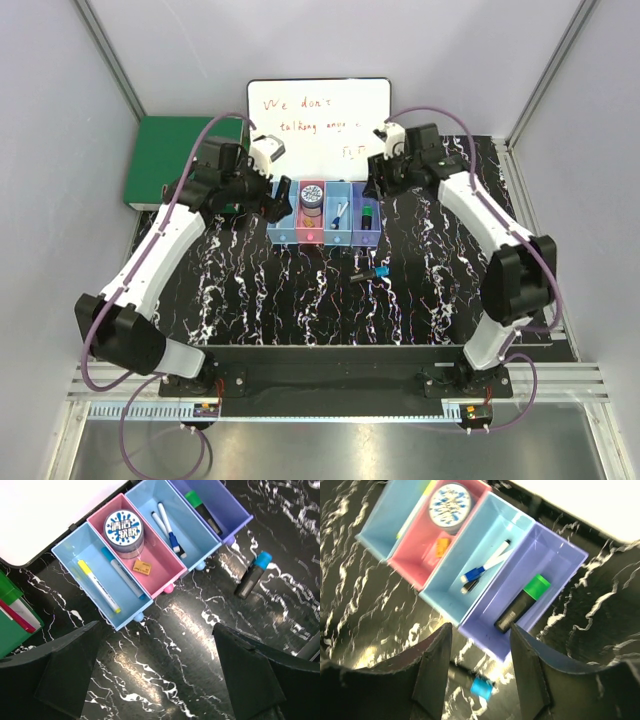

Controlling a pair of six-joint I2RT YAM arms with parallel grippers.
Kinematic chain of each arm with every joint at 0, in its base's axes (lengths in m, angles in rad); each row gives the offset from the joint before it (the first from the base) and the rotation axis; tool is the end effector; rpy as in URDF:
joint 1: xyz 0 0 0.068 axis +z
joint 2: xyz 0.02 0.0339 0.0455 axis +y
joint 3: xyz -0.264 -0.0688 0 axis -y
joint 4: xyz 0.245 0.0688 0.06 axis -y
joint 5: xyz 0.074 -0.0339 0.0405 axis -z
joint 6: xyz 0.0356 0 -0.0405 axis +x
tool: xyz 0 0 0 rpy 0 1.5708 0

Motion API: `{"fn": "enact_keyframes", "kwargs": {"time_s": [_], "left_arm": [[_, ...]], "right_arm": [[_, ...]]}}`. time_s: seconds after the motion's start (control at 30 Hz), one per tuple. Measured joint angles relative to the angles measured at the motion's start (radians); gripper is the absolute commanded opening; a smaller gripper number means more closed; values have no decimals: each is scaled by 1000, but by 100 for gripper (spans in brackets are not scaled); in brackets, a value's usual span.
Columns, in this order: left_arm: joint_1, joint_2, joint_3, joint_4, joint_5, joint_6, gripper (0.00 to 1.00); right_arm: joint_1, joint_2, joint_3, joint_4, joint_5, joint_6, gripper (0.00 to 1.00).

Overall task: Sort the stationery into containers
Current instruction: Pick up the pen from the center of the board.

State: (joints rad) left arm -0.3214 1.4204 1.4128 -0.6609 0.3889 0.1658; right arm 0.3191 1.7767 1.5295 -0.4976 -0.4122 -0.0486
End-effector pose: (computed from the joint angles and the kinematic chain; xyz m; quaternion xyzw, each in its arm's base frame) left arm 0.2897 -0.1107 0.3664 0.2947 0.8366 -0.2066 0.4130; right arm 0.3797 0.1405 0.2979 -0.2447 0.8664 0.2387 0.3640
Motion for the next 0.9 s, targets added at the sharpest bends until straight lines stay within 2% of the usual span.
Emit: {"fn": "enact_keyframes", "kwargs": {"time_s": [0.2,0.43,0.53,0.63,0.77,0.9], "left_arm": [[-25,-64,-68,-4,60,128,99],[-314,-43,-98,-3,21,288,97],[-441,65,-75,-3,-42,328,95],[-509,205,-27,-7,-104,344,93],[-546,366,55,-14,-165,350,93],[-568,464,108,-12,-214,349,93]], "right_arm": [[1,-172,10,-134,-9,-141,60],[1,-367,-65,-194,117,-210,63],[-11,-428,-90,-205,170,-227,64],[-35,-472,-96,-212,214,-242,64],[-59,-504,-82,-218,248,-251,65],[-69,-510,-40,-218,264,-251,65]]}}
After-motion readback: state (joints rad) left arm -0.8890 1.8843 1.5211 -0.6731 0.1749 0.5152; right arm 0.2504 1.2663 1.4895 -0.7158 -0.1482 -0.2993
